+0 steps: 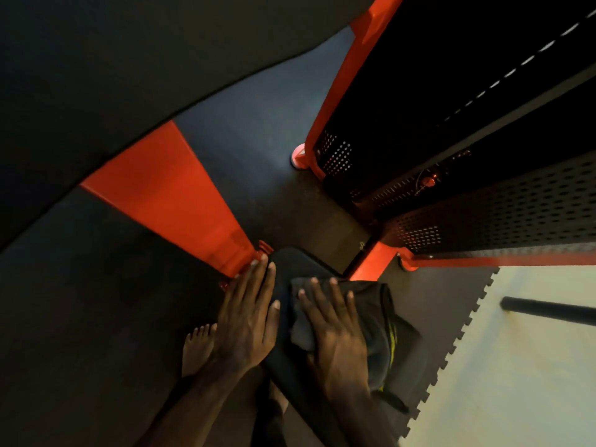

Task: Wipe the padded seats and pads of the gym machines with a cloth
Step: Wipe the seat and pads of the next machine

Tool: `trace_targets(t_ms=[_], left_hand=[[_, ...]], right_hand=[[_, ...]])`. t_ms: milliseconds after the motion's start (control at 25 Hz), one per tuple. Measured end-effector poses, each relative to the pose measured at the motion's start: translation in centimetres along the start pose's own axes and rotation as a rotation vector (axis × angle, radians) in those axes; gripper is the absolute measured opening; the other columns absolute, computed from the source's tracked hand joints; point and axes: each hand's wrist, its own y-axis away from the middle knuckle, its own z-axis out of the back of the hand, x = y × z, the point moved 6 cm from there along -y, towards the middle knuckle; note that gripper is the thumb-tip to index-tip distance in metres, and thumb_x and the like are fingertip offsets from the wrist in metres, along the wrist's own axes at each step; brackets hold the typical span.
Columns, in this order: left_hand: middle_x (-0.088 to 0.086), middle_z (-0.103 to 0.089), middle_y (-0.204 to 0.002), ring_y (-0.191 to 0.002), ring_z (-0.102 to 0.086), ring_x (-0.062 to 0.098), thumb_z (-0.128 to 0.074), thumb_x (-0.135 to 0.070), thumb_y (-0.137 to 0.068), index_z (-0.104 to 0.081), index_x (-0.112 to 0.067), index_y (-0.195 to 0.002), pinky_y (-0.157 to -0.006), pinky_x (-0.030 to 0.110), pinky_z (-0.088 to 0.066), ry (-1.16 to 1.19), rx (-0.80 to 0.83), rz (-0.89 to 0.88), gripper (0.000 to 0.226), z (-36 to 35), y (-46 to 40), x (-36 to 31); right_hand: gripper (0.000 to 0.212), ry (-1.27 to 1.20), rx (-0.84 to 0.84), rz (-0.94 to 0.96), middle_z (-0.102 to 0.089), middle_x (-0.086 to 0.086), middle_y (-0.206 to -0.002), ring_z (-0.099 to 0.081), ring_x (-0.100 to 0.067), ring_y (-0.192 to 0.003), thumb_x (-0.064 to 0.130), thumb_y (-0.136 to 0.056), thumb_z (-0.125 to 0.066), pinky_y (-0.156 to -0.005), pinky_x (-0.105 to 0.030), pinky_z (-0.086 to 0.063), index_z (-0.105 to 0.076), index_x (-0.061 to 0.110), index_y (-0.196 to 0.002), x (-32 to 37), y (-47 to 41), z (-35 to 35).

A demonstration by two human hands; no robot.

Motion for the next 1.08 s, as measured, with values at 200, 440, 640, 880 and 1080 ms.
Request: trace_targets(t_ms=[200,440,640,880,1080], left_hand=[[0.016,-0.031,-0.170,-0.156,-0.034,0.029,-0.048,-0.032,-0.107,-0.037,0.002,-0.159,-0.121,0.053,-0.038,-0.088,-0.085,0.262,0.063,0.9,1.7,-0.2],[0.022,-0.026,-0.170,-0.157,-0.030,0.036,-0.042,-0.034,-0.105,-0.039,0.007,-0.157,-0.132,0.036,-0.006,-0.092,-0.121,0.552,0.066,0.6,7.3,-4.2],[0.020,-0.020,-0.173,-0.161,-0.020,0.032,-0.040,-0.036,-0.111,-0.030,0.005,-0.161,-0.131,0.038,-0.017,0.150,-0.251,0.631,0.065,0.0,9.0,-4.9],[0.011,-0.011,-0.177,-0.162,-0.020,0.027,-0.034,-0.043,-0.113,-0.024,0.001,-0.164,-0.131,0.030,-0.012,0.204,-0.310,0.621,0.068,-0.5,11.4,-4.5],[0.011,-0.011,-0.176,-0.163,-0.010,0.019,-0.042,-0.038,-0.110,-0.022,-0.003,-0.166,-0.130,0.022,-0.001,0.203,-0.378,0.521,0.069,2.1,9.3,-7.7]], right_hand=[[0.099,0.063,0.111,0.183,-0.019,0.001,-0.174,-0.012,-0.030,-0.162,0.020,-0.075,-0.074,-0.131,-0.049,-0.010,-0.033,0.027,-0.164,-0.3,-9.2,0.0],[0.097,0.042,0.160,0.405,-0.027,-0.002,-0.172,-0.017,-0.033,-0.160,0.031,-0.068,-0.067,-0.127,-0.051,-0.015,-0.039,0.024,-0.161,1.3,-1.8,-0.6],[0.102,0.126,0.225,0.434,-0.025,0.001,-0.173,-0.015,-0.031,-0.161,0.014,-0.070,-0.077,-0.129,-0.057,-0.016,-0.036,0.028,-0.162,2.8,-11.3,-1.4],[0.103,0.061,0.276,0.584,-0.029,-0.002,-0.171,-0.020,-0.032,-0.160,0.028,-0.063,-0.069,-0.128,-0.055,-0.020,-0.039,0.026,-0.161,3.9,-3.1,-2.5],[0.106,0.118,0.257,0.473,-0.028,0.000,-0.171,-0.019,-0.030,-0.160,0.011,-0.062,-0.073,-0.128,-0.059,-0.018,-0.038,0.026,-0.161,3.7,-9.7,-1.5]])
